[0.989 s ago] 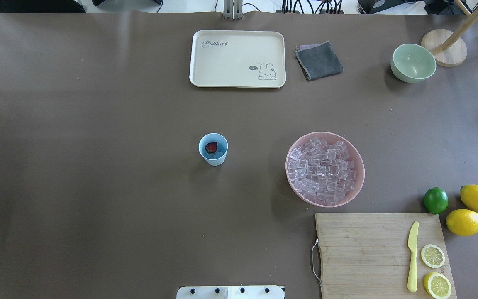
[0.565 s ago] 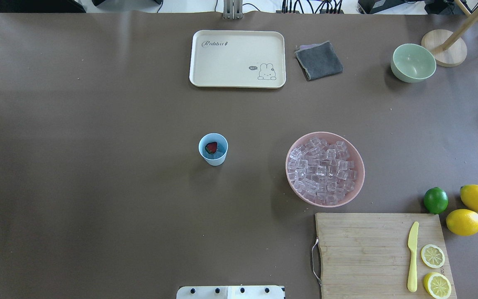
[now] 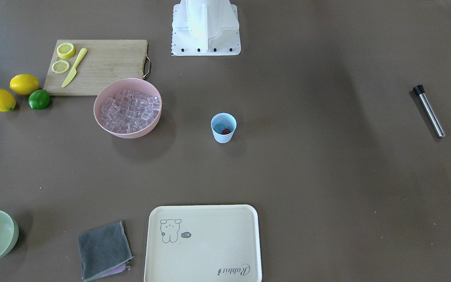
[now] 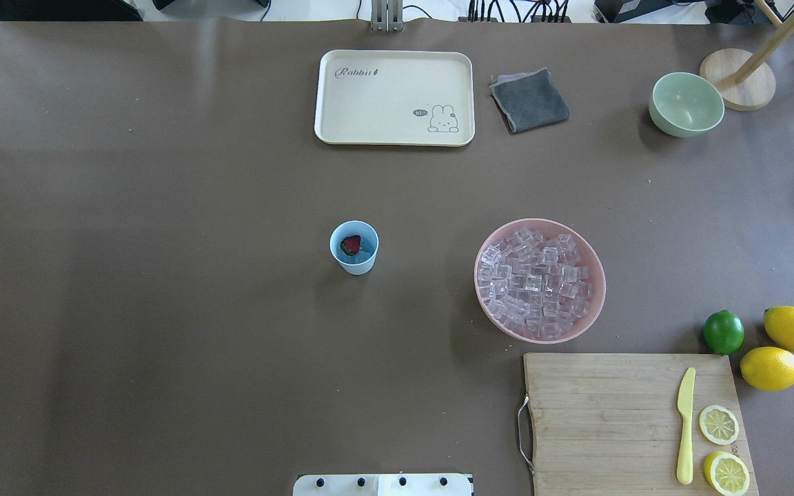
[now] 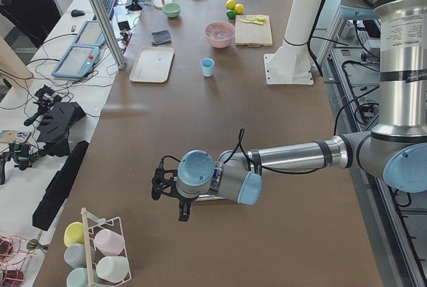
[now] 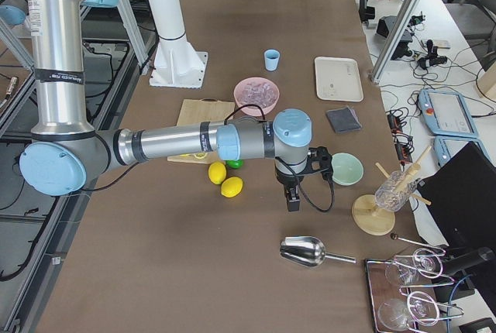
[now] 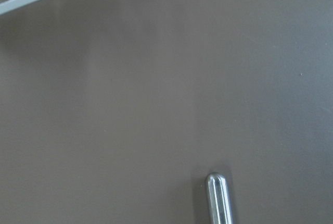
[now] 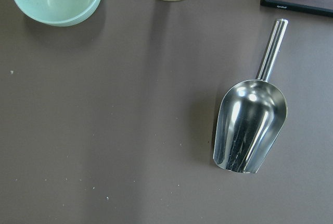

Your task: Mash ice and strawberries in cup

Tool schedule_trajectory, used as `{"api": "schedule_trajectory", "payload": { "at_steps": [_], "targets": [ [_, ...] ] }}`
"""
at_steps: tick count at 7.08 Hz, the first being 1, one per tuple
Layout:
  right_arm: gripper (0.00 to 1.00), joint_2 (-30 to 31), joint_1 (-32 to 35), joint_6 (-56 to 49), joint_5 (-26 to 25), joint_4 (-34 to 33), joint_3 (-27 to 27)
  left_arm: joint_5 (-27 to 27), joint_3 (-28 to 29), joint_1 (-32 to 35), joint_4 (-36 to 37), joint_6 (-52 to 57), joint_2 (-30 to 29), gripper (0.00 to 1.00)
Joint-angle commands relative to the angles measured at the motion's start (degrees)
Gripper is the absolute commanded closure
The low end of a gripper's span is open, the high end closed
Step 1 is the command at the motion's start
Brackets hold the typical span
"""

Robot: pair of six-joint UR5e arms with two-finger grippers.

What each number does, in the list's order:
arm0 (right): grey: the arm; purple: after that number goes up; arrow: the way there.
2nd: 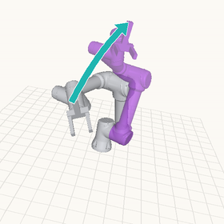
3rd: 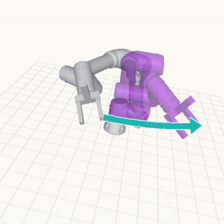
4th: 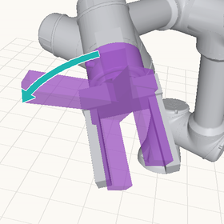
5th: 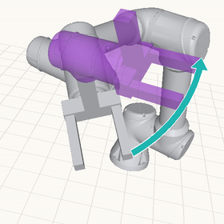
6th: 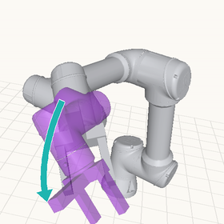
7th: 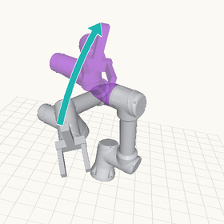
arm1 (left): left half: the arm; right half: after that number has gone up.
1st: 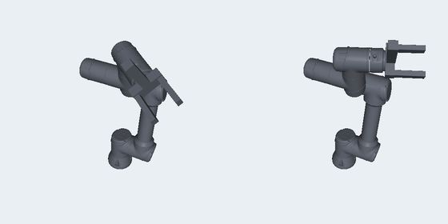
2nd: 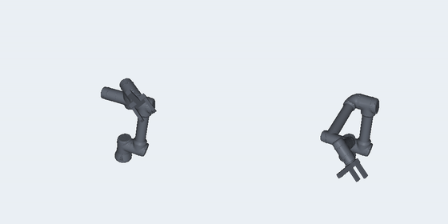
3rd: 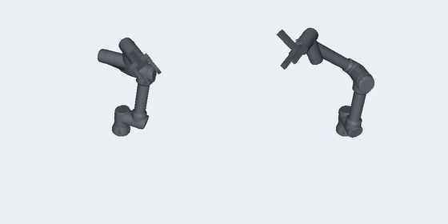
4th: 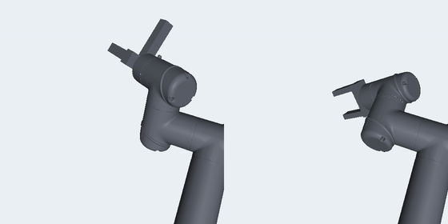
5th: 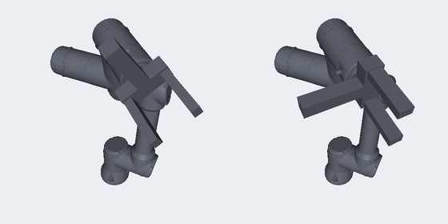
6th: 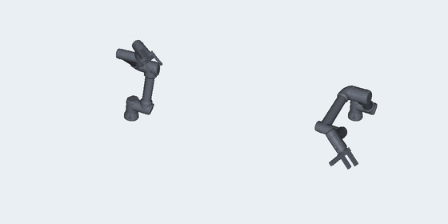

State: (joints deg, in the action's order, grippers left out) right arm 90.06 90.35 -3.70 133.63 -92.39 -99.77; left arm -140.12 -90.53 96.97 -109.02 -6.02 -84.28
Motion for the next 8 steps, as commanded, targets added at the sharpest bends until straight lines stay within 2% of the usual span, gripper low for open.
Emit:
{"api": "schedule_trajectory", "payload": {
  "at_steps": [1, 2, 4, 7, 8],
  "targets": [
    [0.00, 0.3, 0.0, -0.3, 0.1, 0.1, 0.2, -0.4, -6.0, 5.9, 5.6, 4.0, 3.6, 0.01],
    [0.00, 0.5, 0.0, -0.3, -0.1, 0.1, 0.0, -0.2, -6.9, 6.0, 5.1, 4.1, 3.8, 0.01],
    [0.00, 0.4, 0.0, -0.2, -0.1, 0.2, -0.3, 0.5, -13.7, 6.3, 4.6, 3.6, 7.5, 0.01],
    [0.00, -0.1, 0.0, -0.2, 0.1, 0.1, 0.1, 0.6, -14.5, 5.3, 5.0, 3.7, 8.1, 0.01],
    [0.00, -0.2, 0.0, -0.3, 0.1, 0.1, 0.3, 0.6, -12.8, 0.4, 5.3, 3.7, 5.9, 0.01]
  ]
}}
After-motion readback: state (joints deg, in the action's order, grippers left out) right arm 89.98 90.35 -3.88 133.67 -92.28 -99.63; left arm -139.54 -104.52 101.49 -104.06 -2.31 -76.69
